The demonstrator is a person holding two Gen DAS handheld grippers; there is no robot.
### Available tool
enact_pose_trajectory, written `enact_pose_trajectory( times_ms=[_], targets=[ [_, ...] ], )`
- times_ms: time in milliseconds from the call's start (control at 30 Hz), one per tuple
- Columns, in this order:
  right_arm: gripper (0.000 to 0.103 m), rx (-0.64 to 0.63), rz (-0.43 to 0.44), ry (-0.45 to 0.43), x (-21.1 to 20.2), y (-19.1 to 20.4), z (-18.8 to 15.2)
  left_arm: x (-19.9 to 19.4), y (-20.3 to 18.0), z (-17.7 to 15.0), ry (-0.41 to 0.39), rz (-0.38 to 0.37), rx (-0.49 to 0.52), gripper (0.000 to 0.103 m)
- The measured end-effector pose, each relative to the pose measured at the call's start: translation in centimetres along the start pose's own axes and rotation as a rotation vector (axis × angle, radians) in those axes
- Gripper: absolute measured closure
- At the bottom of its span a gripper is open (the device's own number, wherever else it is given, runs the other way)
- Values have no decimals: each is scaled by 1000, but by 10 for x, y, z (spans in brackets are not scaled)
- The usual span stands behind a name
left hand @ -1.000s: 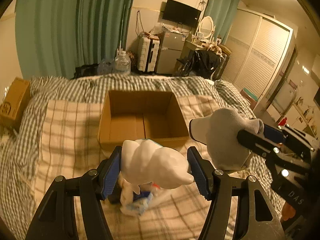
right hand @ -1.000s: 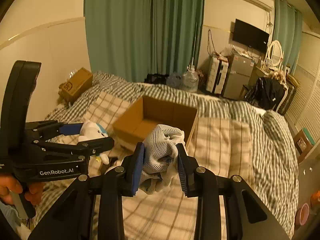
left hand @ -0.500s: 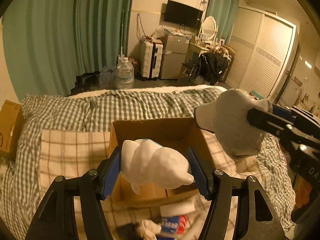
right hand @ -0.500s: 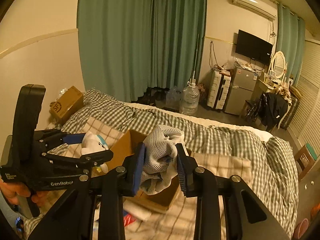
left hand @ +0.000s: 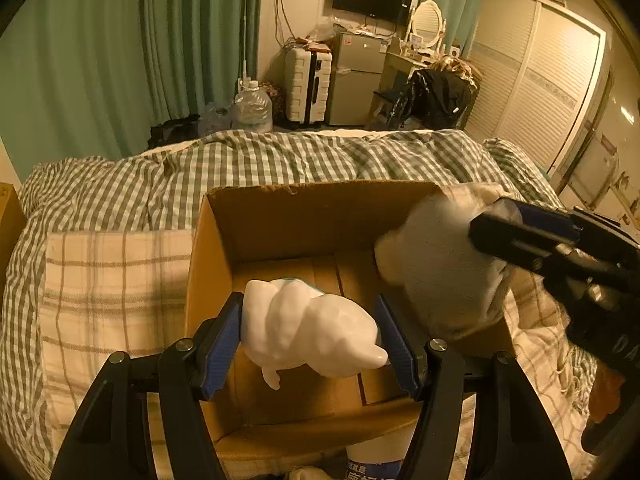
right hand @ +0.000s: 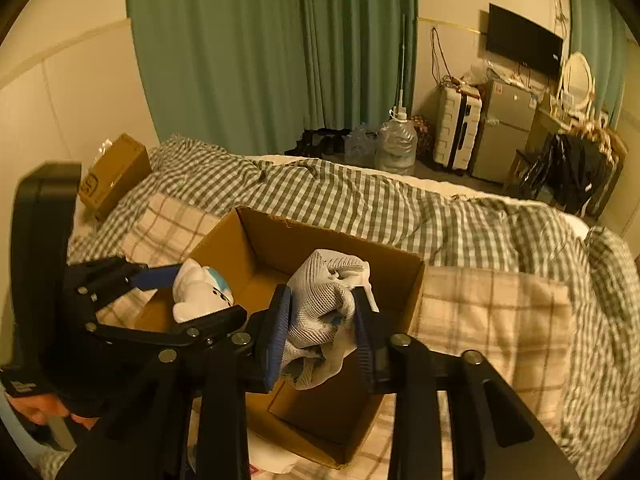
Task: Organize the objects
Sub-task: 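Carry the plush toy and glove over the box and open both tools, then withdraw both tools from the box back toward the pile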
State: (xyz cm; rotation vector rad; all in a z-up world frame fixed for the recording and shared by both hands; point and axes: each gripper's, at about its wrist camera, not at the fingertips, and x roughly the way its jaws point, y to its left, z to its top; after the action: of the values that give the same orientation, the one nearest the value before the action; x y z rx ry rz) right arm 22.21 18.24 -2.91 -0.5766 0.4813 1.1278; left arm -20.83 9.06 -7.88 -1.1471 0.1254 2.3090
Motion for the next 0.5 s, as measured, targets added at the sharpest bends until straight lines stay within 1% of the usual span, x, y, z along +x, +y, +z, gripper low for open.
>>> enact_pose_trajectory(
  times_ms=[33, 67, 100, 133, 233, 300, 367, 500],
  targets=[
    [66, 15, 0, 0, -2, -4, 0, -2, 1, 0, 4, -9, -6, 31],
    [59, 29, -5, -6, -7, -6, 1, -5, 1, 0, 3, -9, -9, 28],
    [52, 39, -11, -14, -12, -7, 2, -9, 0, 0, 0, 0, -11, 19],
    [41, 54, -18, -33, -22, -9, 4, -16, -1, -1, -13, 19, -11, 12],
    [39, 71, -32, -65, -51, -10, 8, -40, -5, -3, -53, 56, -1, 6],
    [36, 69, -50, -79, -69, -9, 9, -60, -7, -7, -71, 72, -1, 5],
    [32, 69, -68, -101, -96, -6, 7, -81, -10, -11, -92, 83, 0, 4],
    [30, 67, -99, -122, -137, 3, 2, -121, -15, -22, -128, 102, -1, 2]
  ],
)
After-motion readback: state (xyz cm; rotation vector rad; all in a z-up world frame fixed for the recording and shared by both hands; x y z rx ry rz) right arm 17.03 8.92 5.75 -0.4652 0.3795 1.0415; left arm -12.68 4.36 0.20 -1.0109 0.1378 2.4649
